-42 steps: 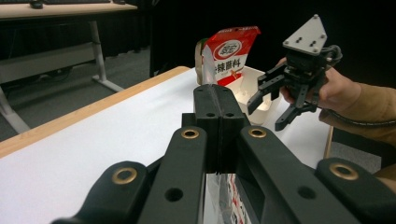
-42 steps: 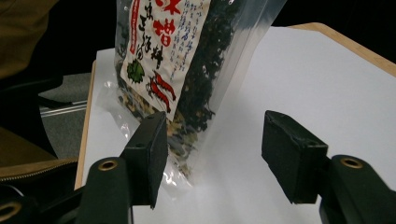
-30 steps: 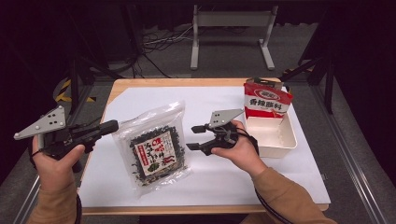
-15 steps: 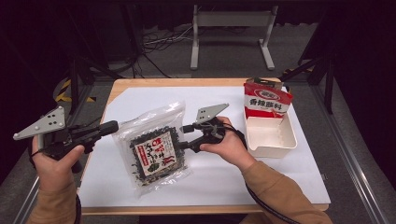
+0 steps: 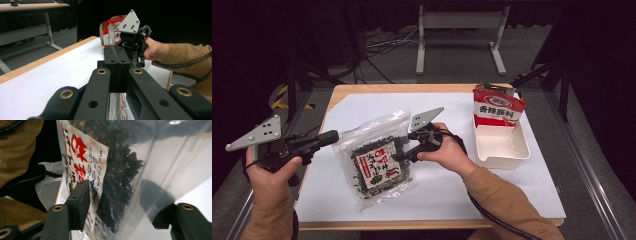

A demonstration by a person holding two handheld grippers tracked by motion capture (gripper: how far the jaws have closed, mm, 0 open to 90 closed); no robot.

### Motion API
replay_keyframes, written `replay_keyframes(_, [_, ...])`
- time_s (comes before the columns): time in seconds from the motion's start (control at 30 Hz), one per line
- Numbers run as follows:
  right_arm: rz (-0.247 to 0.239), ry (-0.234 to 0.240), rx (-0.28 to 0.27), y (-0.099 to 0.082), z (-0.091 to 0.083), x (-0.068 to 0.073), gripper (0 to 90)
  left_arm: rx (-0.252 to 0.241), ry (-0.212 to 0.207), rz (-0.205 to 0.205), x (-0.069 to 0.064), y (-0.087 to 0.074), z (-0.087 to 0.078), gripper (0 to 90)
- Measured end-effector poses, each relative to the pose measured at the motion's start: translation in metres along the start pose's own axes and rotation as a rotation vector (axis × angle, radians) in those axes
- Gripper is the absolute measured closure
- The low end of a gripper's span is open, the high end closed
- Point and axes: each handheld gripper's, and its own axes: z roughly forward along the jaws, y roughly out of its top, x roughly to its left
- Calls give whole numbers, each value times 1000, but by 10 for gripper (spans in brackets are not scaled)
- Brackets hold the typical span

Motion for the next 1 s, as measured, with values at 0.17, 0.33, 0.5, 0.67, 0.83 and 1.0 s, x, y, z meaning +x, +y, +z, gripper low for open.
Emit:
replay_keyframes(0.17, [-15,8,-7,0,2,-1,490,3,7,-5,0,0,0,900])
replay_keyframes(0.33, [-48,52,-1,1,0,0,607,4,7,-3,0,0,0,900])
replay_keyframes(0.5, [-49,89,7,2,-3,-2,679,6,12,-1,-1,1,0,900])
replay_keyframes(0.67, [-51,131,1,2,-7,-2,739,-1,20,-8,0,0,-1,900])
replay_keyframes(0.83, [-50,163,-22,3,-10,1,755,-14,27,-18,2,0,-3,900])
replay_keyframes(1.0, [-58,163,-34,5,-16,6,760,-30,30,-13,4,1,-2,900])
